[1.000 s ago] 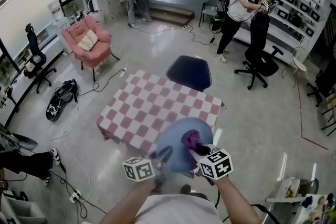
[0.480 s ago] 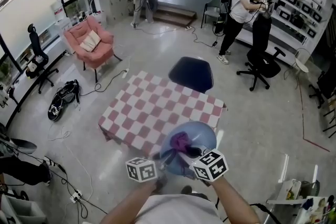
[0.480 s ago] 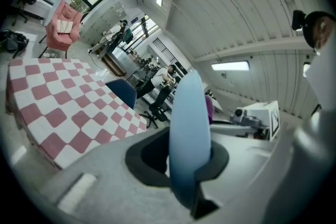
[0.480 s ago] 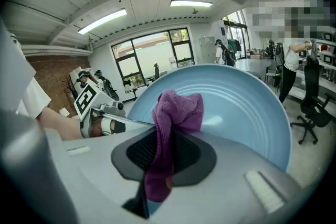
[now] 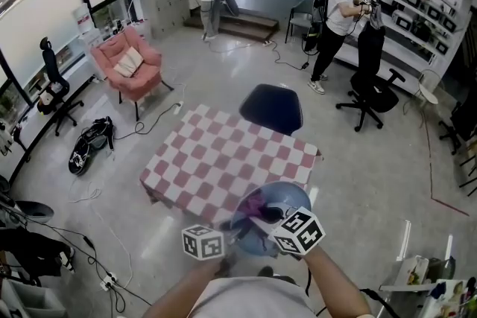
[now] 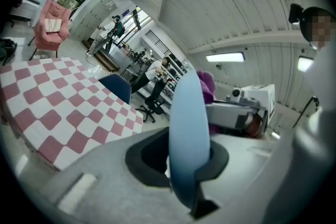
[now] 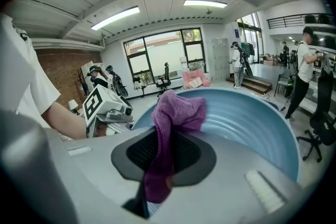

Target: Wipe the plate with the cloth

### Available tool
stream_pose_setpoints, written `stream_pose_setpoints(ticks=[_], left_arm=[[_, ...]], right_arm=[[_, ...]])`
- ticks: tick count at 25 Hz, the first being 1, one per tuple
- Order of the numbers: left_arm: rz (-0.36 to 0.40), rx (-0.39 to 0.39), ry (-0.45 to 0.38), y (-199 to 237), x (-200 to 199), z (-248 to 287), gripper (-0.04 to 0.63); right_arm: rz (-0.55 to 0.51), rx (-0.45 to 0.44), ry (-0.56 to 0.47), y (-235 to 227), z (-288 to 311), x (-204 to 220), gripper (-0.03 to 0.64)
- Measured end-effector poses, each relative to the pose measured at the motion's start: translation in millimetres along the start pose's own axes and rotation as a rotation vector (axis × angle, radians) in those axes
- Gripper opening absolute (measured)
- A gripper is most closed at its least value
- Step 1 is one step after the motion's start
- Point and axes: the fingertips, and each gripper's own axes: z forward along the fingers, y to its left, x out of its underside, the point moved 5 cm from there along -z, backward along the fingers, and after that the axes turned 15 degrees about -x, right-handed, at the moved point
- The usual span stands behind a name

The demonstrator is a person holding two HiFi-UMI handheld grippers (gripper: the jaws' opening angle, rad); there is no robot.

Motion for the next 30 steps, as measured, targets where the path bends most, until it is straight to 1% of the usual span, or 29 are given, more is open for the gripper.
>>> stream_pose_setpoints(ticks=[2, 5, 10, 13, 17, 21, 26, 30], left_arm=[[-0.005, -0.002, -0.002, 0, -1, 1, 0.049], [-0.015, -0.008, 0.002, 1, 0, 4, 0.049], [-0.015, -0.013, 0.010, 4, 1, 7, 0.049], [-0.015, -0.016, 0.004, 6, -1, 7, 0.048], [-0.031, -0.022, -0.026, 14, -5, 4, 0.048], [-0.049, -0.023, -0.053, 22, -14, 3, 0.048], [-0.045, -0.035, -0.073, 24, -24, 6, 0.048], [-0.075, -0.033, -0.092, 28, -29, 11, 0.049]], right_arm=[[0.030, 0.008, -0.033, -6, -4, 0, 0.060], [0.070, 0.043, -0.085, -16, -11, 1, 0.060], [0.117, 0.156, -0.162, -41, -32, 0, 0.058], [0.144, 0.233, -0.186, -56, -47, 3, 0.058], [0.174, 0.329, -0.178, -73, -66, 11, 0.060], [0.198, 0.385, -0.163, -86, -82, 23, 0.060], [0.206, 0.412, -0.112, -93, -90, 41, 0.059], [0.238, 0.389, -0.094, -96, -90, 55, 0.058]])
